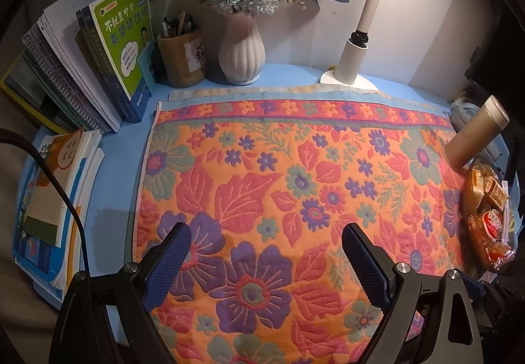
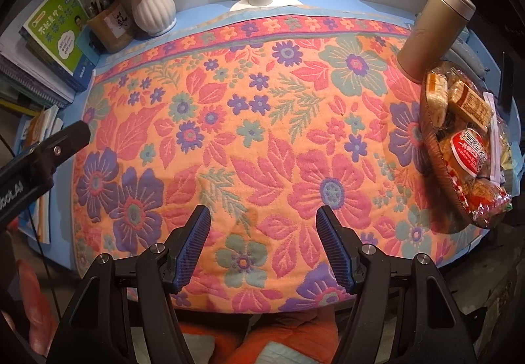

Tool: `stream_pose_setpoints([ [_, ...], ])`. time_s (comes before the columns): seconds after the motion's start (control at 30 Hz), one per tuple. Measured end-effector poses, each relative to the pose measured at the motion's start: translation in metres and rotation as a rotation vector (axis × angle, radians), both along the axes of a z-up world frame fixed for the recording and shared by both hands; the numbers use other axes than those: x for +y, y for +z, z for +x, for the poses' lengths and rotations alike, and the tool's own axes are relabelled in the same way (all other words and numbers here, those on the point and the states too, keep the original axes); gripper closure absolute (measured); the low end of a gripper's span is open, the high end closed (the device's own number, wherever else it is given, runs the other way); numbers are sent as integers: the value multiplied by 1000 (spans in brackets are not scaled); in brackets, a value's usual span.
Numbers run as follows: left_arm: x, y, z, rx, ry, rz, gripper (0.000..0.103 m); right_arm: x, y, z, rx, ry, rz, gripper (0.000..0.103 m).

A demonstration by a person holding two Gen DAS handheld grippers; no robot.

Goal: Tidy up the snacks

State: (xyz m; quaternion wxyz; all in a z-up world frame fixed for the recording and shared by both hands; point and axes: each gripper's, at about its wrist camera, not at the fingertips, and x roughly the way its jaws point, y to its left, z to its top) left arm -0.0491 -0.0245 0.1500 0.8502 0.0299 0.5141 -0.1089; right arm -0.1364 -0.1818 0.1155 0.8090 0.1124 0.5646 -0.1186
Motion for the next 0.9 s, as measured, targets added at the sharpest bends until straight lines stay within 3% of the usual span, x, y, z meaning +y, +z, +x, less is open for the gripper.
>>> stream_pose_setpoints([
  [0.13, -10, -6, -4, 32, -29, 0, 11, -7, -5, -3, 16, -14, 16, 37],
  [0.4, -13, 10, -6, -48, -31, 61, 11, -9, 12, 9, -53, 3, 6, 33],
  [0.73, -3, -8, -6, -9, -54, 71, 10, 3, -3, 6, -32, -19, 32, 32],
  [0.9, -1, -31, -6, 62, -79, 85, 10, 5, -24, 2, 23, -47, 54, 32],
])
